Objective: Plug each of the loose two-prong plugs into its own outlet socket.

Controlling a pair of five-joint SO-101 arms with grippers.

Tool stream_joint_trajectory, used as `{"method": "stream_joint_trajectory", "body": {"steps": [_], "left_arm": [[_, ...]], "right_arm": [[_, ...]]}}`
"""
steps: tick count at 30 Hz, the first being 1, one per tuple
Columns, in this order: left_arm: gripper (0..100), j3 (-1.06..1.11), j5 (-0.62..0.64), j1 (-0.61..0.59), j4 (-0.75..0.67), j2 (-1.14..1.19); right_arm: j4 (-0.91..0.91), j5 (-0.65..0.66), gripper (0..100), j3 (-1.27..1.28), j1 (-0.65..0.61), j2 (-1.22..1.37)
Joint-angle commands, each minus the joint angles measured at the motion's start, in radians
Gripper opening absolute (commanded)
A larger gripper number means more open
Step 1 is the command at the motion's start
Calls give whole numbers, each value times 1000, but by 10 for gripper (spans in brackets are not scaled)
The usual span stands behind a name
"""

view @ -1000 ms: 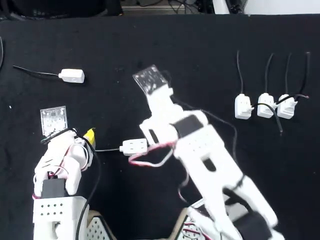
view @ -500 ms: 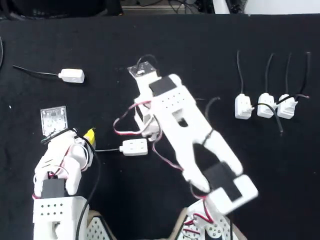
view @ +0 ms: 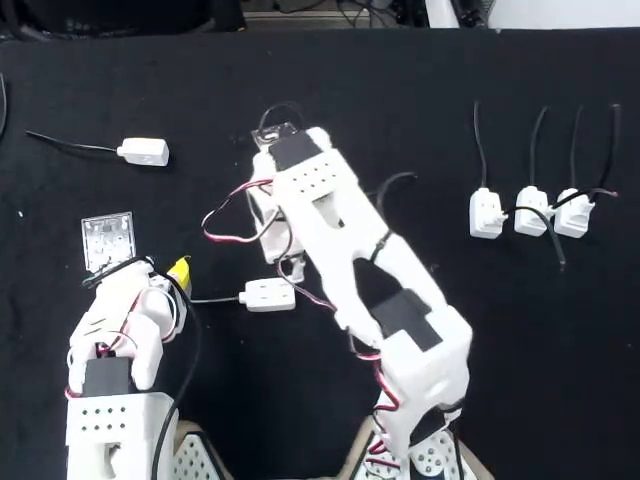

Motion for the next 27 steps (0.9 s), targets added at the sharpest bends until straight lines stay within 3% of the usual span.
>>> {"method": "stream_joint_trajectory", "body": {"steps": [1, 15, 27], "left_arm": [[191, -13, -6, -2, -5, -9], [191, -15, -6, -4, -5, -9], [191, -15, -6, -5, -8, -9]], "right_arm": [[15, -41, 12, -79, -29, 8], [20, -49, 12, -77, -37, 120], [32, -43, 12, -76, -44, -2]]}}
